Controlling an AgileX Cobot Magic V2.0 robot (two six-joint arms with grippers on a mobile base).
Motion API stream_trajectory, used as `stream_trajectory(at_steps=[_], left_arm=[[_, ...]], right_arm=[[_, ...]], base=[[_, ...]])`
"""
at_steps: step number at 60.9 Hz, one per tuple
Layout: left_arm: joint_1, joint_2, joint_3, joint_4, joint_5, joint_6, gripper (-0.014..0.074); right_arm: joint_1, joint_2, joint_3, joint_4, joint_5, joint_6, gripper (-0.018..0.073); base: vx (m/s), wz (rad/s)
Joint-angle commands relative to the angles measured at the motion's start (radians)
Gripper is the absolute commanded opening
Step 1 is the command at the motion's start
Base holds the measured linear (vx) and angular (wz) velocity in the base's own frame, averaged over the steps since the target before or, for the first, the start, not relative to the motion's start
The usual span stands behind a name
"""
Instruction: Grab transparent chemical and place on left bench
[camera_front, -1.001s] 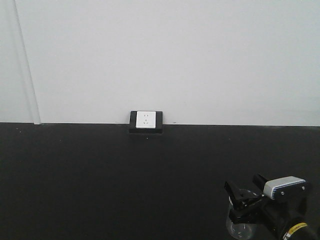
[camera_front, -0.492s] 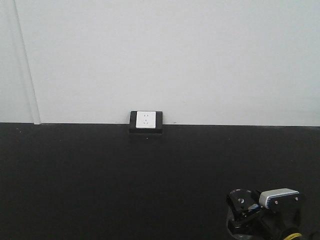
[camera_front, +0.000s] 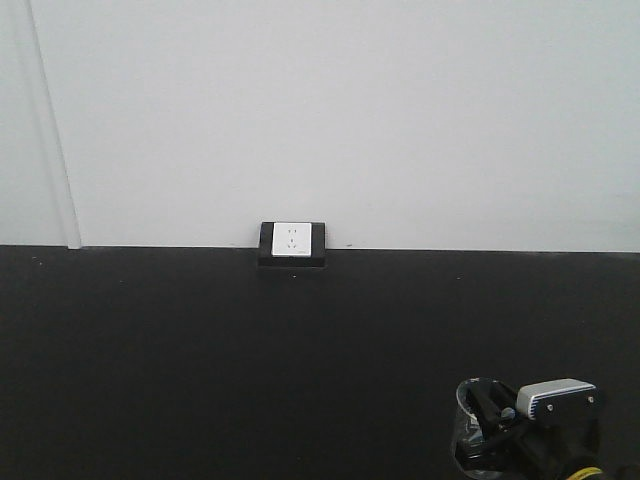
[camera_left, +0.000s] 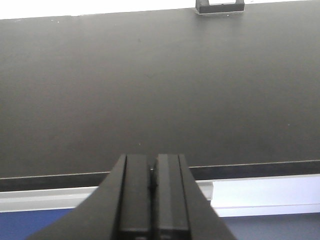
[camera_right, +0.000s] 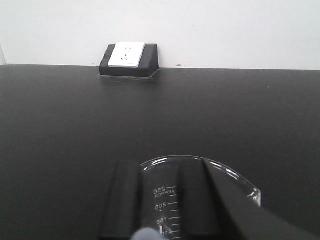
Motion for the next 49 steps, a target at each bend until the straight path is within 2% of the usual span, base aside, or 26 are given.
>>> stream_trajectory(at_steps=[1, 9, 22, 29, 34, 42, 49], left_arm=[[-0.002, -0.019, 0.016, -0.001, -0.078, -0.008, -0.0003], [-0.002, -0.019, 0.016, -0.001, -0.078, -0.008, -0.0003], [-0.002, -0.019, 0.016, -0.001, -0.078, -0.008, -0.0003], [-0.002, -0.019, 0.016, -0.001, -0.078, -0.008, -0.0003], [-0.002, -0.019, 0.016, -0.001, -0.078, -0.008, -0.0003], [-0.002, -0.019, 0.016, -0.001, -0.078, -0.008, -0.0003], [-0.002, -0.019, 0.016, -0.001, -0.078, -0.008, -0.0003]], right_arm=[[-0.002, -0.036, -0.018, 0.0, -0.136, -0.014, 0.0098], [-0.002, -0.036, -0.018, -0.002, -0.161, -0.031, -0.0013], [-0.002, -0.077, -0.021, -0.003, -0.194, -0.048, -0.0008], [-0.002, -0.15, -0.021, -0.003, -0.147, -0.048, -0.0007], [-0.002, -0.226, -0.021, -0.003, -0.053, -0.048, -0.0006], [-0.002, -0.386, -0.021, -0.003, 0.181, -0.041, -0.0004], [-0.002, -0.538, -0.021, -0.003, 0.384, 0.007, -0.0004]], base=[[0.0, 0.0], [0.0, 0.0], [0.0, 0.0], [0.0, 0.0], [0.0, 0.0], [0.0, 0.0], [0.0, 0.0]])
